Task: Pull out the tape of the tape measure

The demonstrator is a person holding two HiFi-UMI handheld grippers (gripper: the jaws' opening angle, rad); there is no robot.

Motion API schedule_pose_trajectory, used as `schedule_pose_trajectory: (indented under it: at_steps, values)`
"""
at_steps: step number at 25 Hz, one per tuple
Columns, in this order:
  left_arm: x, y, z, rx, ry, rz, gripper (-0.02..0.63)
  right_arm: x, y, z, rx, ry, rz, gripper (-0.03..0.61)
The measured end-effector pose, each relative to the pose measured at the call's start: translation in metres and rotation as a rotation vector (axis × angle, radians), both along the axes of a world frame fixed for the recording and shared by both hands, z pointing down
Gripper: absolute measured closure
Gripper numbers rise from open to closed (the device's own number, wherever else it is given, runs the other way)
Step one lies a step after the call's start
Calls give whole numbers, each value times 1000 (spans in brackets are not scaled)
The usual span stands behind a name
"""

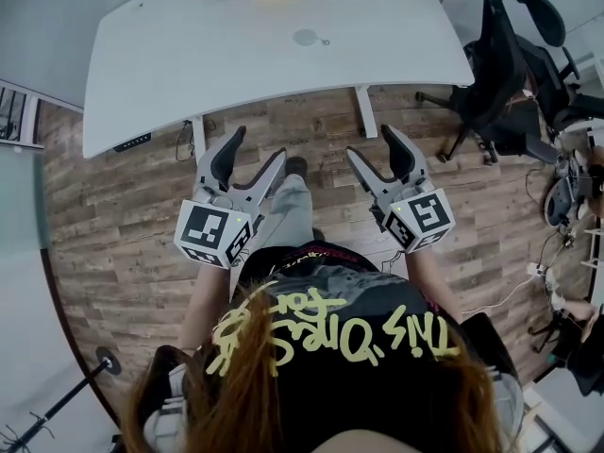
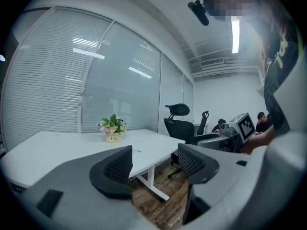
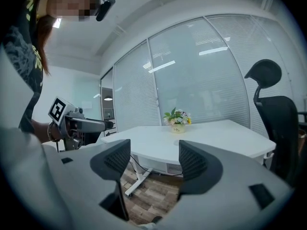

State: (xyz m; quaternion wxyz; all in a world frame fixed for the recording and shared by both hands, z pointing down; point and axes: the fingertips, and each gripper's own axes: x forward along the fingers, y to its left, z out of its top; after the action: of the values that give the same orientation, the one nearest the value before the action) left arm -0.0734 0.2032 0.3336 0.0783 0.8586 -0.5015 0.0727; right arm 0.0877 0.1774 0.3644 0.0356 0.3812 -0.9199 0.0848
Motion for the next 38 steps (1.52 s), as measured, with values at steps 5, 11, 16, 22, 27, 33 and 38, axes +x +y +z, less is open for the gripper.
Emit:
schedule_pose_trajectory:
  at_steps: [5,11,16,22,27,33,38]
  values:
    - [-6,-52,0,23,4,19,322,-17,-46,0,26,22,-20,279]
    - [-25,-135,3,36,-9,46,325,-42,-127,2,36,17,-3,279]
    - [-41,-205,-5,33,-16,68,328,-58,-192,-6,40,18,22,279]
    - [-61,-270,-8,26,-1,73,335,-74,-253,-14,46,21,41,279]
    - [-56,-294,-5,12,5,102,336,-77,-275,-16,43,25,49,279]
    - [-51,-312,-5,2,-5,103,336,-72,-293,-12,41,21,39,279]
    - [-42,-320,-8,7,6,67,337,-76,-298,-12,30,13,-31,279]
